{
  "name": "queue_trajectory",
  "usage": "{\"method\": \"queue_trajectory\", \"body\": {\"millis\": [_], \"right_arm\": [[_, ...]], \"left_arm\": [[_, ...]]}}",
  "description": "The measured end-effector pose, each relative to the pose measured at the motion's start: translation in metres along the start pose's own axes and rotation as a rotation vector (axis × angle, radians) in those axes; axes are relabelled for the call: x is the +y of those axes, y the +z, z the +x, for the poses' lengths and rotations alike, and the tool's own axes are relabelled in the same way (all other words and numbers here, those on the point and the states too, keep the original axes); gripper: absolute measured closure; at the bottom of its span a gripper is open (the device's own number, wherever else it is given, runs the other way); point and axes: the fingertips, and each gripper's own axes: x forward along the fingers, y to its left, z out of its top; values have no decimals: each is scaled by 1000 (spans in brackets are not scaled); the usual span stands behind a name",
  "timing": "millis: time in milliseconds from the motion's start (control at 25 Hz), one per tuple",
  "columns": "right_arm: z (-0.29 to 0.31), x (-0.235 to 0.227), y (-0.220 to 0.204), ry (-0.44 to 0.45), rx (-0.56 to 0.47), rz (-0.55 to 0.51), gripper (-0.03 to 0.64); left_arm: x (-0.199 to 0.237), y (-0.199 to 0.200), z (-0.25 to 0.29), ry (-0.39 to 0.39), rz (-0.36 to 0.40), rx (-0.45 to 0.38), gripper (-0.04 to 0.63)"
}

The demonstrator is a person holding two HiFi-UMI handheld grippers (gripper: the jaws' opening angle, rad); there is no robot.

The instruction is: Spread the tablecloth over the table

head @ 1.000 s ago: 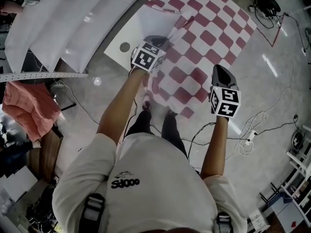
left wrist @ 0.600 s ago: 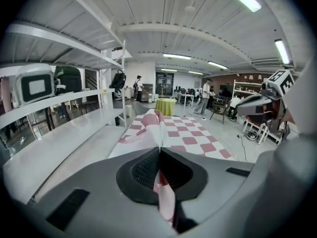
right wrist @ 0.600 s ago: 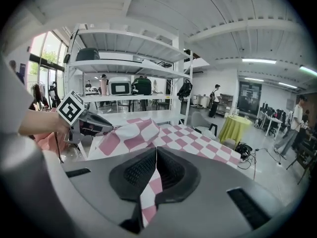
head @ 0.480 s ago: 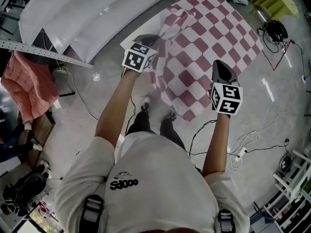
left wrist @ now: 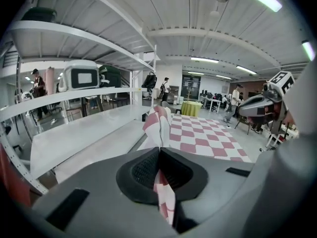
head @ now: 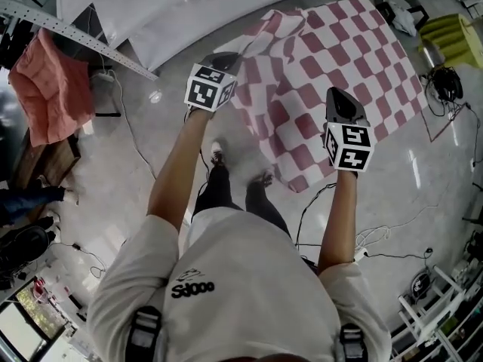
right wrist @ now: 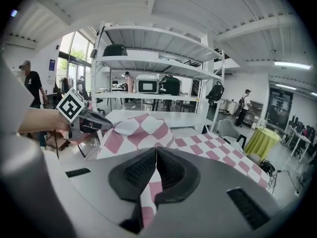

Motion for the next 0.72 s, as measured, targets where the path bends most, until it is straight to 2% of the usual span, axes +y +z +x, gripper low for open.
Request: {"method": "queue_trajectory", "body": {"millis": [360,720], "right_arm": [[44,48,6,68,35,-38,592],[80,79,12,111,65,-57,592]], "left_arm": [[60,-52,-16,78,-90,50,563],[92,-117,-12,66,-190,164,563]]}}
